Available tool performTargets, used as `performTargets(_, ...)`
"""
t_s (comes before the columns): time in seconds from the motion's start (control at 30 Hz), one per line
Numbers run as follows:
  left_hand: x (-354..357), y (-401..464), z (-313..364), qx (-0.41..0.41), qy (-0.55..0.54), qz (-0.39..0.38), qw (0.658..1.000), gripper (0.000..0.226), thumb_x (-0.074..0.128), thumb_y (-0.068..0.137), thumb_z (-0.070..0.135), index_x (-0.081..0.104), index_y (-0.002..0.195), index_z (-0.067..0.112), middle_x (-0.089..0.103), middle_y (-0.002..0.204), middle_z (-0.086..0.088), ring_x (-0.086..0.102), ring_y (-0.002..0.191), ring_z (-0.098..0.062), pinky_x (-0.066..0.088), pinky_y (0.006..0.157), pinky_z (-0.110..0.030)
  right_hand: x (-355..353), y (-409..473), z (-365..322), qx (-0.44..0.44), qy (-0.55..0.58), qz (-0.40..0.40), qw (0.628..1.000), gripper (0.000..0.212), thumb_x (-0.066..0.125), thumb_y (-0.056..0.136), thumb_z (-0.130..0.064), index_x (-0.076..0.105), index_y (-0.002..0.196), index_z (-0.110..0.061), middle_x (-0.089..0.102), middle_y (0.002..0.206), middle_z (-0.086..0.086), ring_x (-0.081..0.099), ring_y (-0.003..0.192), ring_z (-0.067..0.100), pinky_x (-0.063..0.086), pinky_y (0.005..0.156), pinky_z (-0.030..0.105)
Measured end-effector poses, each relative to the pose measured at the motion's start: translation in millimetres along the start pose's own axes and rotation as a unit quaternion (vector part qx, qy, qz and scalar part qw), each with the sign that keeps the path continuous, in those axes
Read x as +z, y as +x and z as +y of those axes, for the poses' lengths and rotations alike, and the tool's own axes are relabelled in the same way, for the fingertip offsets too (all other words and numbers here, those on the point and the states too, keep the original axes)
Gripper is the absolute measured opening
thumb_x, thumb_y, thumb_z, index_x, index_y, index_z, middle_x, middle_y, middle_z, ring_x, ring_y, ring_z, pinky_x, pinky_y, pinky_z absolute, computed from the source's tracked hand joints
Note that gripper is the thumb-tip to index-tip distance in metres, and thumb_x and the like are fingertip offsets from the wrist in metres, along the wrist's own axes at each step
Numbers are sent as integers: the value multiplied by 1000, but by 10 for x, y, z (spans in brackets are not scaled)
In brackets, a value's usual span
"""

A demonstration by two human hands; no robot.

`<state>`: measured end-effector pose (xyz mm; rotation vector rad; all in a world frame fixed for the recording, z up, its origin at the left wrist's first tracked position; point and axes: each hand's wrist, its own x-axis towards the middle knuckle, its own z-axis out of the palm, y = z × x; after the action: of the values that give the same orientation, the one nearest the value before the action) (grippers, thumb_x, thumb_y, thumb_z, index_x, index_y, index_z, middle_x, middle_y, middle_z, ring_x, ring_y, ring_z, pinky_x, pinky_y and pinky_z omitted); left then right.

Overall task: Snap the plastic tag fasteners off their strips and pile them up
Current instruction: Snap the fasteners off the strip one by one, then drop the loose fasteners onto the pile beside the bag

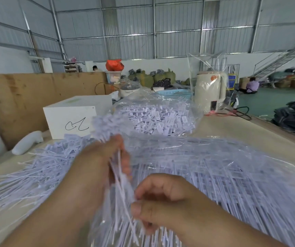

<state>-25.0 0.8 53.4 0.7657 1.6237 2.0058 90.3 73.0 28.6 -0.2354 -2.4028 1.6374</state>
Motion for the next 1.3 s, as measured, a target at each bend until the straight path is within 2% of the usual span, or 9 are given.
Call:
performTargets(0.1,-390,213,9,29,167,85,982,39,56,96,27,56,58,16,42,45,2,33,36,-13,30,39,-22,-207,-172,216,-44,-143,58,987,24,72,76,-50,61,92,-35,65,84,-19,60,75,-6,48,72,14)
performTargets(0.23,-726,424,-106,107,543,176,814,27,52,91,35,56,73,16,59,65,-2,54,61,-24,40,57,-33,-172,-121,222,-79,-343,69,934,28,54,90,-53,54,111,-35,50,104,-23,42,97,-7,41,87,19)
performTargets(0.37,-737,485,-235,15,700,155,696,48,49,89,53,55,114,12,57,113,-11,53,104,-32,46,85,-40,-236,-97,291,-55,-439,51,896,35,47,96,-48,55,120,-24,49,120,-11,37,114,5,40,96,26)
performTargets(0.47,-723,489,-305,14,759,162,631,66,45,81,69,48,122,17,49,121,-5,45,116,-29,41,91,-41,-279,-61,362,-69,-476,63,874,34,41,98,-45,57,118,-22,50,121,-9,35,117,9,34,100,23)
performTargets(0.63,-709,500,-351,66,728,162,663,81,61,70,71,38,130,22,48,122,-6,45,116,-31,40,89,-43,-386,-8,452,-52,-505,88,857,32,36,100,-41,59,106,-20,51,111,-6,41,111,12,37,101,26)
performTargets(0.73,-702,494,-343,100,666,171,719,66,71,71,59,38,119,29,62,100,-6,59,95,-33,43,72,-37,-415,14,549,-25,-522,82,849,36,35,101,-39,55,122,-18,40,140,-1,27,137,16,22,117,30)
performTargets(1.03,-699,486,-406,74,585,93,802,65,67,74,23,39,131,36,64,81,9,62,78,-16,50,68,-32,-409,90,547,-53,-529,137,836,64,30,101,-46,3,154,-24,-14,159,-7,-16,143,10,-18,111,28)
performTargets(1.2,-441,300,-335,195,482,88,849,41,58,81,21,49,117,38,54,87,14,54,63,-6,40,55,-26,-398,176,589,-5,-534,88,841,66,29,101,-48,3,154,-19,2,162,1,-4,149,19,-4,122,39)
performTargets(1.3,-211,101,-306,301,454,-39,838,13,55,84,42,54,97,41,54,76,15,52,62,-1,35,53,-15,-426,163,562,-22,-534,101,839,59,40,96,-35,20,150,-20,28,151,-1,20,141,21,17,118,38)
